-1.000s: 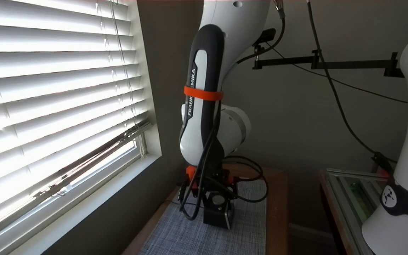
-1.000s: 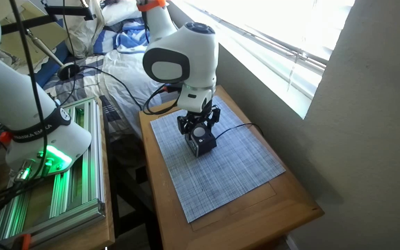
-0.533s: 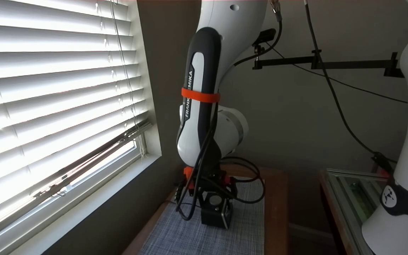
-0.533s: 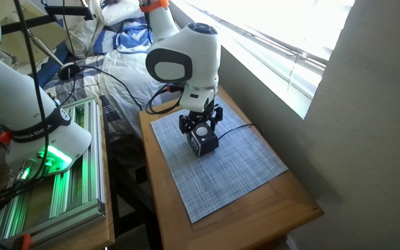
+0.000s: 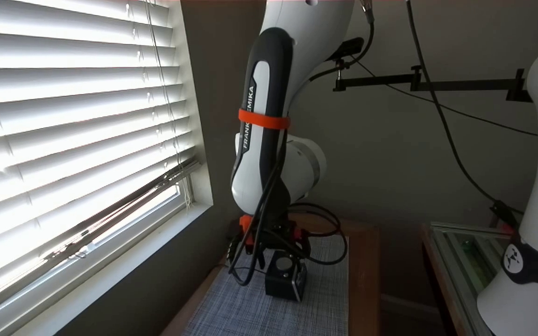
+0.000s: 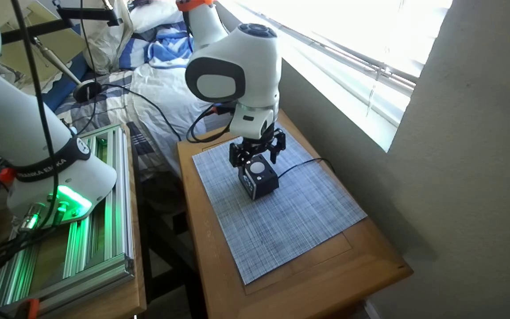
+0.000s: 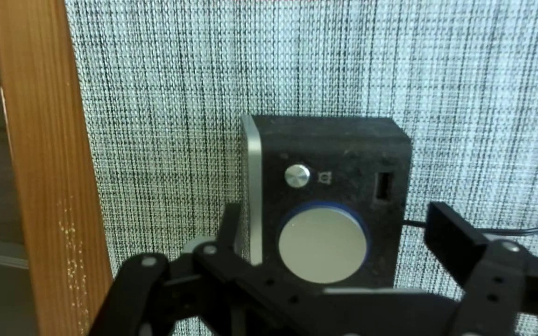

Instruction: Put the alarm clock in the middle of the placemat.

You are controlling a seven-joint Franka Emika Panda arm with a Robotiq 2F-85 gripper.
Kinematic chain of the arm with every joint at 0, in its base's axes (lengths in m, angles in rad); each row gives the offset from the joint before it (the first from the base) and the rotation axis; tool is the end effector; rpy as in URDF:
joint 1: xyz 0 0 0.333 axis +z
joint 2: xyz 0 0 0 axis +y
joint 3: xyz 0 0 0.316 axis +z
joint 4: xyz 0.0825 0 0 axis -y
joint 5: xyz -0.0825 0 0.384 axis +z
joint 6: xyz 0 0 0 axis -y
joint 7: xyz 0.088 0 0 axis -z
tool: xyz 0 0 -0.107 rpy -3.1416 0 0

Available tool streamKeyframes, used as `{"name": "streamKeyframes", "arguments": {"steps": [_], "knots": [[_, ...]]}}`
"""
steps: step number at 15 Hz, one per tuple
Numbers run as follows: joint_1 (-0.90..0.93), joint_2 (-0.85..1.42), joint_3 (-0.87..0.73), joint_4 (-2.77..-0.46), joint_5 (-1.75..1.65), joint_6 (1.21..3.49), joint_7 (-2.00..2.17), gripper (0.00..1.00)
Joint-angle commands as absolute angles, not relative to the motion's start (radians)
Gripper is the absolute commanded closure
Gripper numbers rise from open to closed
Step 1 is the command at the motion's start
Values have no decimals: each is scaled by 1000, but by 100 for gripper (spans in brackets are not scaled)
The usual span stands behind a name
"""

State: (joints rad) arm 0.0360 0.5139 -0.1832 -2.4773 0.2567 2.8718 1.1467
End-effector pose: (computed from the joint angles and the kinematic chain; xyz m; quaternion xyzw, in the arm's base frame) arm 0.4330 -0.0905 0.0888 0.7215 -0.6904 -0.0351 0.0395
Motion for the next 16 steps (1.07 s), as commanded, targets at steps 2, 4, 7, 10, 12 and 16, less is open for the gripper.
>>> {"name": "streamKeyframes", "arguments": {"steps": [2,4,7,10,12,16], "knots": [[96,384,-238,-2553,243,2867,1177,0],[125,339,-272,-2571,218,2857,1193,0],[176,268,-326,-2603,165,2860,1233,0],[200,209,-369,-2621,84,2848,1281,0],[196,164,-375,-2628,21,2804,1303,0],[166,86,-355,-2631,-116,2721,1398,0]]}}
